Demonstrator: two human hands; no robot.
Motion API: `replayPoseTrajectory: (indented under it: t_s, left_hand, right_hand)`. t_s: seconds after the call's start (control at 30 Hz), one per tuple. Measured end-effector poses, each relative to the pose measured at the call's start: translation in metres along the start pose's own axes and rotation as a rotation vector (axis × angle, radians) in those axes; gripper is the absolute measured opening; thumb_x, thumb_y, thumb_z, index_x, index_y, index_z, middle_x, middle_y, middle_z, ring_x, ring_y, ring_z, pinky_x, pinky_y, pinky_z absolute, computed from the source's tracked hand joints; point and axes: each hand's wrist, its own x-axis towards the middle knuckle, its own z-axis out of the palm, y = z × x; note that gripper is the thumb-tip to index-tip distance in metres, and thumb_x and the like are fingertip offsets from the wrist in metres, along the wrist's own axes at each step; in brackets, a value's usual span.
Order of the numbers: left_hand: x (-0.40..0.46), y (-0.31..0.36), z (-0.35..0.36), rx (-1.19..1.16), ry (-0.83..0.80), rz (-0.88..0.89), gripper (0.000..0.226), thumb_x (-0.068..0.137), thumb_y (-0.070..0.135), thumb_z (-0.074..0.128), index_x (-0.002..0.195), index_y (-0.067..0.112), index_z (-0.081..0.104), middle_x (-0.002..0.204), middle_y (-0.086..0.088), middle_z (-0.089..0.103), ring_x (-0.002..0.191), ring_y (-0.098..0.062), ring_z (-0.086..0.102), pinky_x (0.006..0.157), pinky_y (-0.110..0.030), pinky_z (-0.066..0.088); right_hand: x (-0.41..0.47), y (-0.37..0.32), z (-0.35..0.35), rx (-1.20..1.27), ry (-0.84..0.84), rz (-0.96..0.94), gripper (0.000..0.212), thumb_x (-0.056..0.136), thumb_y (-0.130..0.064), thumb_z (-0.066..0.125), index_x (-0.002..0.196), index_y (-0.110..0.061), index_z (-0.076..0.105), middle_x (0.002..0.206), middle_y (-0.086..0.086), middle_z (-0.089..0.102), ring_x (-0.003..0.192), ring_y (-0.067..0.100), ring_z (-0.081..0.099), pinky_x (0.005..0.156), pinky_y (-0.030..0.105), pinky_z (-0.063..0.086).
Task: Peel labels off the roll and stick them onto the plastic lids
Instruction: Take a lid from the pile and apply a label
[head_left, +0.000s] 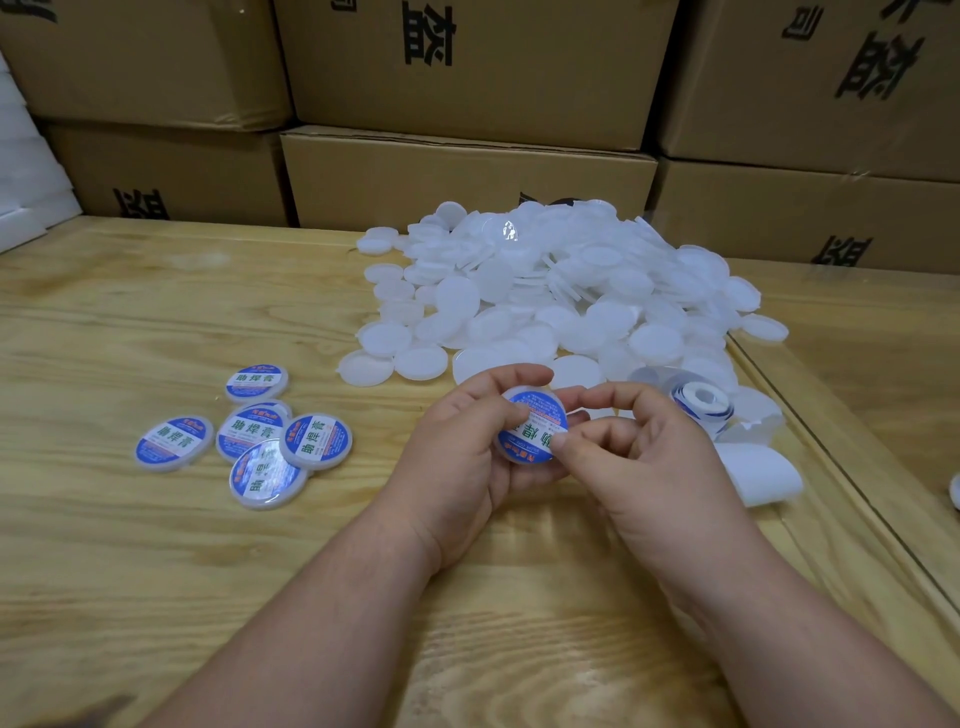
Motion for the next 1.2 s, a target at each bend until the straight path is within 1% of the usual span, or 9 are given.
replayPoseTrajectory:
  t_s: [0.13, 0.3, 0.47, 0.57, 0.7, 0.8, 0.87, 1.0, 1.2]
  left_hand:
    - [0.0, 0.0, 0.0, 0.011, 0.007, -0.005, 0.033, 0.097, -0.007, 0.034, 0.111, 0.007, 0.06, 0.114, -0.024, 0.073, 0.106, -0.038, 0.072, 0.077, -0.045, 0.063]
    - [0.001, 0.0, 0.001, 0.02, 0.013, -0.001, 0.038, 0.095, -0.012, 0.031, 0.11, 0.007, 0.06, 0.115, -0.025, 0.072, 0.108, -0.039, 0.071, 0.081, -0.048, 0.062]
    - [0.003, -0.002, 0.0, 0.017, 0.009, -0.003, 0.046, 0.079, -0.014, 0.035, 0.11, 0.008, 0.062, 0.114, -0.023, 0.073, 0.108, -0.036, 0.072, 0.084, -0.048, 0.062]
    - [0.004, -0.004, -0.001, 0.04, 0.006, 0.013, 0.055, 0.065, -0.008, 0.038, 0.112, 0.009, 0.061, 0.114, -0.02, 0.074, 0.109, -0.033, 0.072, 0.086, -0.047, 0.061]
    - [0.006, -0.008, -0.003, 0.093, 0.021, 0.068, 0.054, 0.066, -0.009, 0.043, 0.115, 0.01, 0.056, 0.115, -0.014, 0.075, 0.109, -0.031, 0.072, 0.082, -0.04, 0.062]
    - [0.008, -0.01, -0.006, 0.131, 0.064, 0.104, 0.053, 0.068, -0.007, 0.05, 0.117, 0.013, 0.055, 0.115, -0.009, 0.076, 0.109, -0.029, 0.072, 0.085, -0.039, 0.061]
    - [0.01, -0.011, -0.009, 0.142, 0.104, 0.129, 0.052, 0.068, -0.006, 0.052, 0.117, 0.014, 0.055, 0.113, -0.008, 0.076, 0.109, -0.029, 0.072, 0.085, -0.038, 0.061]
    - [0.012, -0.009, -0.016, 0.195, 0.191, 0.174, 0.05, 0.071, -0.003, 0.058, 0.116, 0.018, 0.057, 0.108, -0.003, 0.077, 0.101, -0.025, 0.075, 0.073, -0.03, 0.061]
    - [0.01, -0.005, -0.02, 0.222, 0.268, 0.186, 0.04, 0.082, 0.005, 0.072, 0.117, 0.022, 0.061, 0.105, -0.002, 0.078, 0.092, -0.025, 0.077, 0.067, -0.029, 0.061]
  right_hand:
    - [0.0, 0.001, 0.0, 0.011, -0.004, 0.0, 0.023, 0.075, -0.028, 0.074, 0.095, -0.036, 0.065, 0.079, 0.006, 0.077, 0.072, 0.021, 0.065, 0.069, 0.035, 0.05]
    - [0.001, 0.002, 0.0, 0.002, 0.003, -0.008, 0.026, 0.082, -0.023, 0.078, 0.101, -0.032, 0.063, 0.081, 0.005, 0.078, 0.085, 0.041, 0.069, 0.074, 0.039, 0.052]
    - [0.001, 0.002, 0.001, 0.011, 0.022, -0.02, 0.026, 0.078, -0.026, 0.075, 0.1, -0.032, 0.063, 0.082, 0.003, 0.079, 0.088, 0.036, 0.073, 0.076, 0.039, 0.053]
    - [0.0, 0.001, 0.001, 0.004, 0.033, -0.029, 0.025, 0.086, -0.017, 0.077, 0.095, -0.037, 0.064, 0.083, 0.001, 0.08, 0.083, 0.021, 0.076, 0.075, 0.034, 0.054]
    - [0.0, -0.001, 0.002, 0.007, 0.097, -0.012, 0.02, 0.089, -0.019, 0.075, 0.102, -0.027, 0.061, 0.079, -0.002, 0.079, 0.055, 0.005, 0.06, 0.062, 0.029, 0.044]
    - [0.0, -0.002, 0.001, 0.006, 0.134, -0.013, 0.015, 0.092, -0.024, 0.072, 0.103, -0.024, 0.062, 0.079, -0.003, 0.079, 0.055, 0.009, 0.061, 0.054, 0.031, 0.048]
    - [-0.001, -0.003, 0.0, 0.025, 0.152, -0.019, 0.011, 0.094, -0.02, 0.068, 0.104, -0.021, 0.062, 0.083, -0.004, 0.08, 0.056, 0.01, 0.066, 0.048, 0.024, 0.051]
    - [0.0, -0.003, -0.002, 0.036, 0.173, -0.015, 0.007, 0.097, -0.016, 0.063, 0.104, -0.019, 0.062, 0.085, -0.003, 0.08, 0.056, 0.014, 0.068, 0.048, 0.02, 0.05]
    - [0.0, -0.001, 0.001, 0.014, 0.161, -0.018, 0.005, 0.097, -0.016, 0.061, 0.1, -0.02, 0.063, 0.082, -0.003, 0.079, 0.054, 0.012, 0.066, 0.048, 0.018, 0.048]
